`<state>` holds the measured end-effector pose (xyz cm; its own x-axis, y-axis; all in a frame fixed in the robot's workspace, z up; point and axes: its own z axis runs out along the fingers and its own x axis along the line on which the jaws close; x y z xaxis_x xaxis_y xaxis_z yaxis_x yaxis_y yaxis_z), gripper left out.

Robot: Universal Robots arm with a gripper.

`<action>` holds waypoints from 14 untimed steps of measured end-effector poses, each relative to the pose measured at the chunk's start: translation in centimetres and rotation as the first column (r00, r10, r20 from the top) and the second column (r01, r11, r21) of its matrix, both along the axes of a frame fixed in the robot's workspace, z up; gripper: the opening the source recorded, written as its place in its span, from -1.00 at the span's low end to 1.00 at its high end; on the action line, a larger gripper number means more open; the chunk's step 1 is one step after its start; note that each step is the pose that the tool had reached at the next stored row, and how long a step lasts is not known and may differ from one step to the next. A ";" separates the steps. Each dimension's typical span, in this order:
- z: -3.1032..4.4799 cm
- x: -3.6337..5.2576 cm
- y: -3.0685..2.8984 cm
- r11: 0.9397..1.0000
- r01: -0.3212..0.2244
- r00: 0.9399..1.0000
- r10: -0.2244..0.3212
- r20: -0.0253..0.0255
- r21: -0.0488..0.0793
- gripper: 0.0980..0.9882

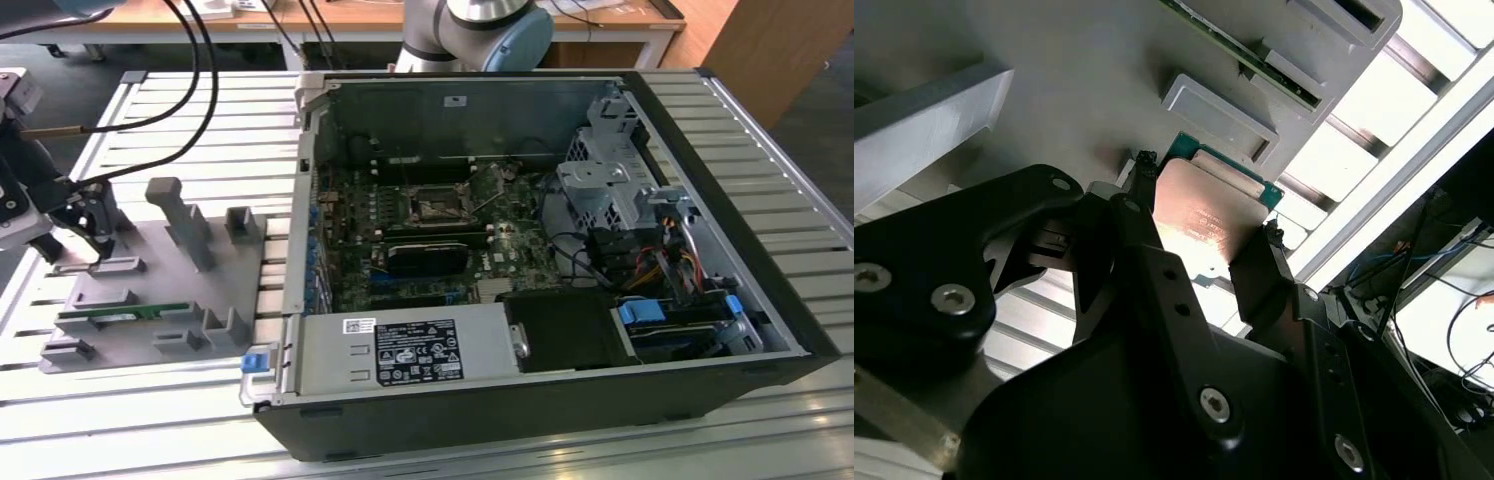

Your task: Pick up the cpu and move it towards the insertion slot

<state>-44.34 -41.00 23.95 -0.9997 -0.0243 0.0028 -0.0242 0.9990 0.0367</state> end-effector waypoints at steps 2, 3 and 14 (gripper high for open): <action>0.08 0.00 0.01 1.000 0.000 1.000 0.000 0.000 0.000 0.00; 0.10 0.00 0.01 1.000 0.000 1.000 0.000 0.000 0.000 0.00; 0.50 0.00 0.06 1.000 0.000 1.000 0.000 0.000 0.000 0.00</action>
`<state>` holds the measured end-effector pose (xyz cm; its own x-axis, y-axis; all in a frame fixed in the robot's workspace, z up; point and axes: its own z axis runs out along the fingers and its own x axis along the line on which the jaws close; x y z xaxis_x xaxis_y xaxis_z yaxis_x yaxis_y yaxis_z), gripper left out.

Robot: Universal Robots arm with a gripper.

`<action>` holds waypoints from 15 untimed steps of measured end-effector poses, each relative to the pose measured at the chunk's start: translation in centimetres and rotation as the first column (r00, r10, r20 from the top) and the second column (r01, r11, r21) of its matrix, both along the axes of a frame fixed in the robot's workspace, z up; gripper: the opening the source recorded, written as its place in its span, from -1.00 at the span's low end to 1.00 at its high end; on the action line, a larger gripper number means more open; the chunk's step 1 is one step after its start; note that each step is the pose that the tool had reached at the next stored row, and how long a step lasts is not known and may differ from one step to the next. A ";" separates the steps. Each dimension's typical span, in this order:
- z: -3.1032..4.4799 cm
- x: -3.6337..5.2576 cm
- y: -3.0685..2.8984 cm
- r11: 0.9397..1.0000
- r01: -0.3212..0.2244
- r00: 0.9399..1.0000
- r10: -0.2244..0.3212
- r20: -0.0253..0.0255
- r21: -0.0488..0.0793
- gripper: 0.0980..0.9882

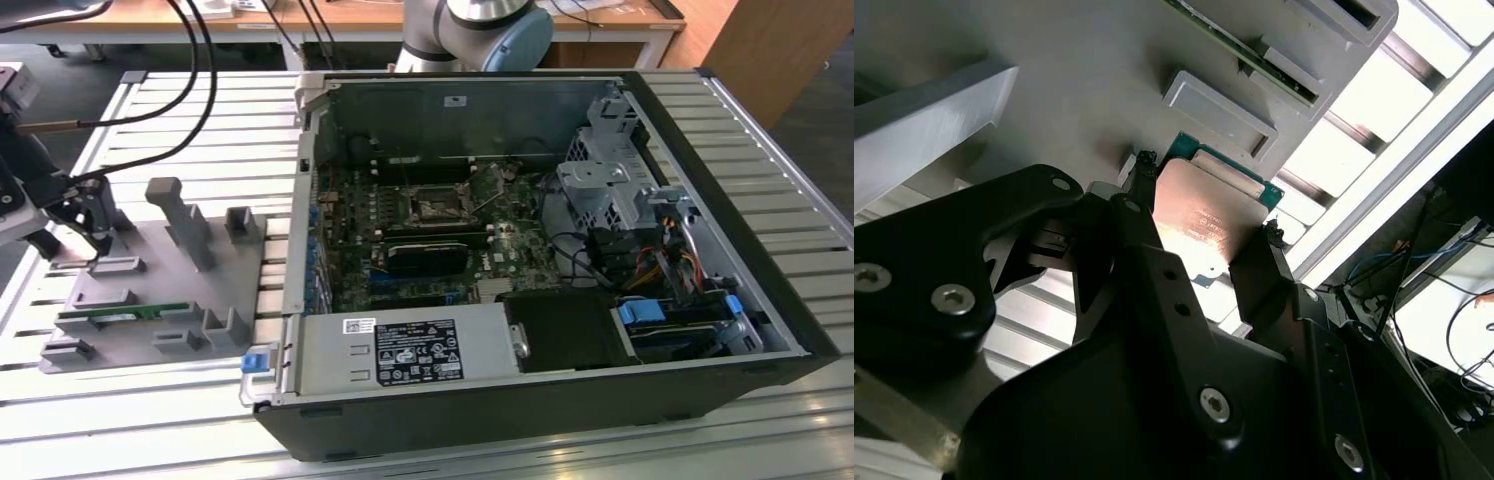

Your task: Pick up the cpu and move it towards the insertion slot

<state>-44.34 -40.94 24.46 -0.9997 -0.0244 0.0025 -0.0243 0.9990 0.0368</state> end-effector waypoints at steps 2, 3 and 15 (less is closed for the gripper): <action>0.06 0.00 0.01 1.000 0.000 1.000 0.000 0.000 0.000 0.00; 0.08 0.00 0.01 1.000 0.000 1.000 0.000 0.000 0.000 0.00; 0.23 0.00 0.09 1.000 0.000 1.000 0.000 0.000 0.000 0.00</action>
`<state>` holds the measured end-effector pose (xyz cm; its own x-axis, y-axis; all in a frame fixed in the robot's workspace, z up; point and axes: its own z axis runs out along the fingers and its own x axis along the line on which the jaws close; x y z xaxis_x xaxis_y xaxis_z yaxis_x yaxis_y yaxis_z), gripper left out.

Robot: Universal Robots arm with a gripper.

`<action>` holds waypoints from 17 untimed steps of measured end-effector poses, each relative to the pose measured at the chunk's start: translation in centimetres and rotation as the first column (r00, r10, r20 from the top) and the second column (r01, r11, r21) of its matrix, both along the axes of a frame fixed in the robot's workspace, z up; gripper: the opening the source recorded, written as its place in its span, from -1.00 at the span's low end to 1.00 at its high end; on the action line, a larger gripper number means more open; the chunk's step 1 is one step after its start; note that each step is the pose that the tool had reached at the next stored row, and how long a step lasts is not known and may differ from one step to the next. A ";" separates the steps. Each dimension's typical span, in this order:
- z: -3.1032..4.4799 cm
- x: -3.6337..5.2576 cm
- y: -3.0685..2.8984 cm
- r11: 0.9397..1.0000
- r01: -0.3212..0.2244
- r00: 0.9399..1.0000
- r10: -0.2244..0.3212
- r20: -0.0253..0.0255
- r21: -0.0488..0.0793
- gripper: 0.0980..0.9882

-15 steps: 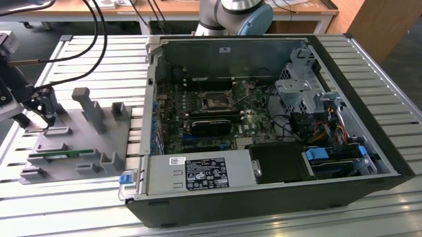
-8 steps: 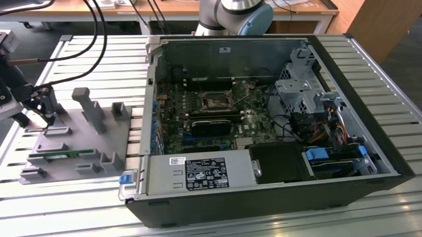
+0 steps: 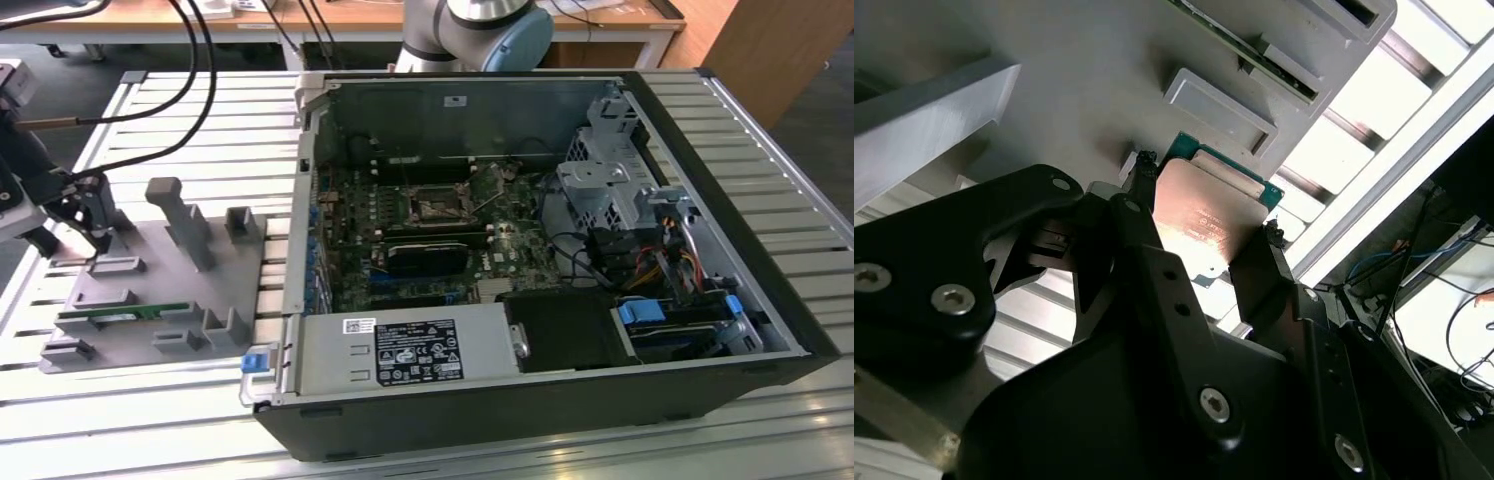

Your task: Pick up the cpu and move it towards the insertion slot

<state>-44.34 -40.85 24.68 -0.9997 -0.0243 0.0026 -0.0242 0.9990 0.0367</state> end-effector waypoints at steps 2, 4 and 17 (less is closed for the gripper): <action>0.03 0.00 0.02 1.000 0.000 1.000 0.000 0.000 0.000 0.00; 0.05 0.00 0.04 1.000 0.000 1.000 0.000 0.000 0.000 0.00; 0.57 0.00 0.37 1.000 0.000 1.000 0.000 0.000 -0.001 0.00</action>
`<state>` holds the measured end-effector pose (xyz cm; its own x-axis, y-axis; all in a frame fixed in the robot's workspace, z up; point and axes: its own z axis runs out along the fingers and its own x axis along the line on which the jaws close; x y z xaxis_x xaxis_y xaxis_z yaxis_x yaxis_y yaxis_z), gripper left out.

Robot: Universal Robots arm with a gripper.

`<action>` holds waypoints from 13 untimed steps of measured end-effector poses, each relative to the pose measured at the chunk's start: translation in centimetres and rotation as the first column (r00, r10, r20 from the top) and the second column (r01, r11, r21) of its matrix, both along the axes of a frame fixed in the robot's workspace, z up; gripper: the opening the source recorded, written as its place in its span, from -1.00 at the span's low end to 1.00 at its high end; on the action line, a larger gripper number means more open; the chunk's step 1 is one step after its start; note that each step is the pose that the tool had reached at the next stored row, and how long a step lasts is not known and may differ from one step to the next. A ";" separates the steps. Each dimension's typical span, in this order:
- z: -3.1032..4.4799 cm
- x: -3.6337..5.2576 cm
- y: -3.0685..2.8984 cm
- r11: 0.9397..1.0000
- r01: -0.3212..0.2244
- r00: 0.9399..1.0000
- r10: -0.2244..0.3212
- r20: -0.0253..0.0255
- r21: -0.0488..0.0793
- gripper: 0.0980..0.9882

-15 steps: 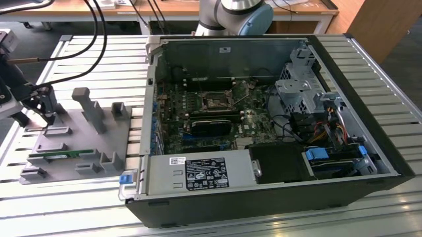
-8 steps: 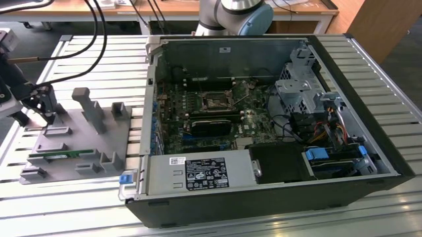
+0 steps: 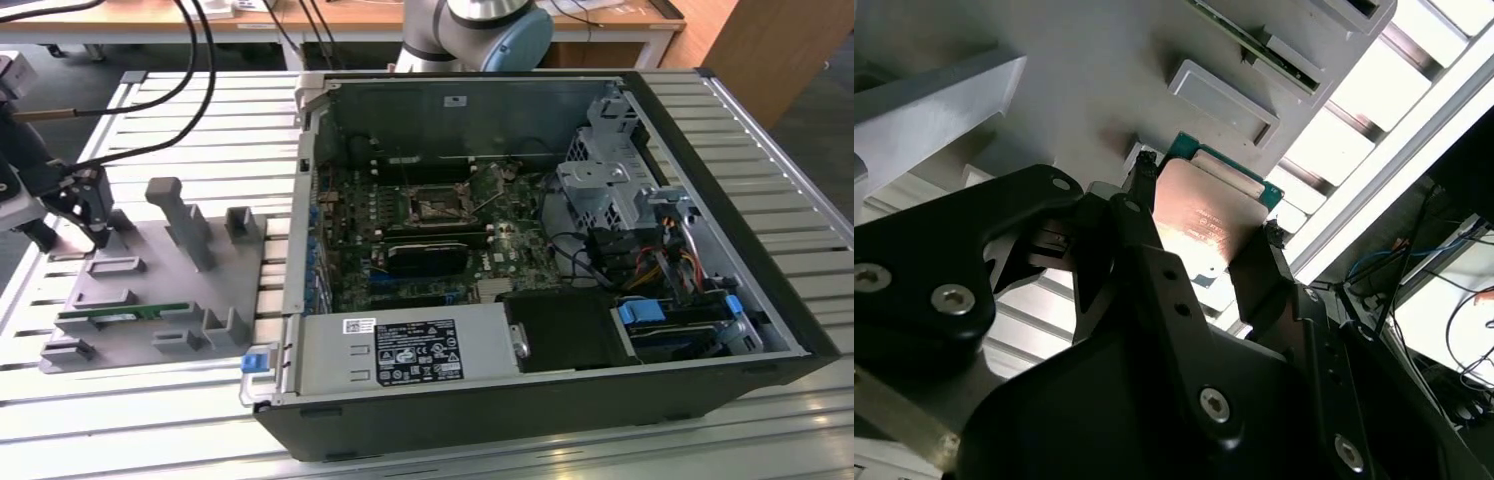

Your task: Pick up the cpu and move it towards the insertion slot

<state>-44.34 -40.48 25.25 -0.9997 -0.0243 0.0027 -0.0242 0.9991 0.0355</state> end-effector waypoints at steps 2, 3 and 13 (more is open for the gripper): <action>0.37 0.00 0.05 1.000 0.000 1.000 0.000 0.000 0.000 0.00; 0.38 0.00 0.06 1.000 0.000 1.000 0.000 0.000 0.000 0.00; 0.89 0.00 0.09 1.000 0.000 1.000 0.000 0.000 0.000 0.00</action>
